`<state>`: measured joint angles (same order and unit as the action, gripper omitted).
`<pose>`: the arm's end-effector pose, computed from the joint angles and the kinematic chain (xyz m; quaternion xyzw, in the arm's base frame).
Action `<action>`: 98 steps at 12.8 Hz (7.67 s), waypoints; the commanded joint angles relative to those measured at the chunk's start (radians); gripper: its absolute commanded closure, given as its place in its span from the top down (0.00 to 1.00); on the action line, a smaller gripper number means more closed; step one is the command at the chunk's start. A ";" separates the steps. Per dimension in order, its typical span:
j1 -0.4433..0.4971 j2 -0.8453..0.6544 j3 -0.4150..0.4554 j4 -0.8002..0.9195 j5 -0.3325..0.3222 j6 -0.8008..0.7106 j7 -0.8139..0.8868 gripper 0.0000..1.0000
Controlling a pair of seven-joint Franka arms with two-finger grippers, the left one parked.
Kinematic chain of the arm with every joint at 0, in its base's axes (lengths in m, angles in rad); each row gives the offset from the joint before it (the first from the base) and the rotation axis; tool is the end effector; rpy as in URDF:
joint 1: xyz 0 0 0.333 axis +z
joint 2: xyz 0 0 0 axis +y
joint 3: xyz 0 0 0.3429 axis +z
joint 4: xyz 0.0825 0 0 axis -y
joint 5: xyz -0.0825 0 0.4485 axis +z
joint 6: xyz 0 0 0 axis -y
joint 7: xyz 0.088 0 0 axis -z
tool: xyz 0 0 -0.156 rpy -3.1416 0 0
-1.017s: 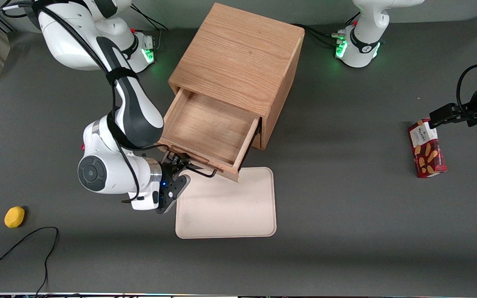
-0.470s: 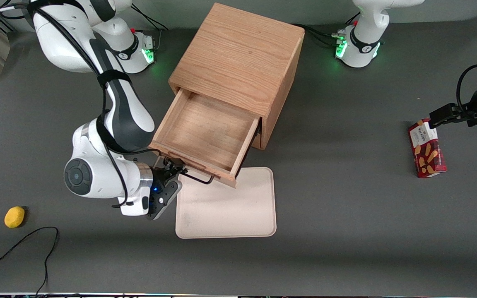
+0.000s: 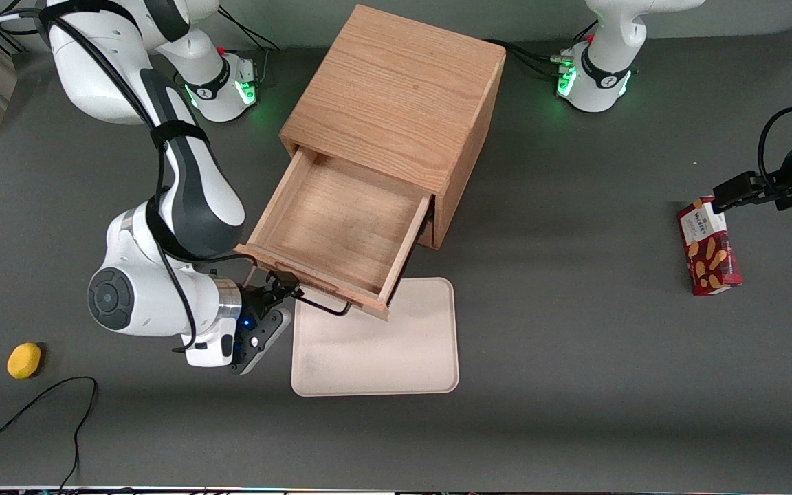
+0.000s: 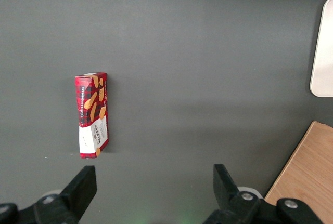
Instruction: Open upper drawer
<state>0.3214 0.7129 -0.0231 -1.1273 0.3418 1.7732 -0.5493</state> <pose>0.7692 0.2889 0.3440 -0.9143 -0.3716 0.0131 0.1607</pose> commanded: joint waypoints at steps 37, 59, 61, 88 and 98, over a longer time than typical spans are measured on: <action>-0.076 0.119 0.015 0.132 -0.001 0.089 -0.017 1.00; -0.081 0.103 0.040 0.179 -0.010 -0.064 0.002 1.00; -0.076 0.100 0.038 0.185 -0.014 -0.098 0.003 1.00; -0.061 -0.601 -0.279 -0.522 -0.276 -0.262 0.514 0.99; 0.008 -0.770 -0.331 -0.680 -0.288 -0.127 0.571 1.00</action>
<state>0.3089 -0.0289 -0.3039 -1.7840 0.0657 1.6318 0.0677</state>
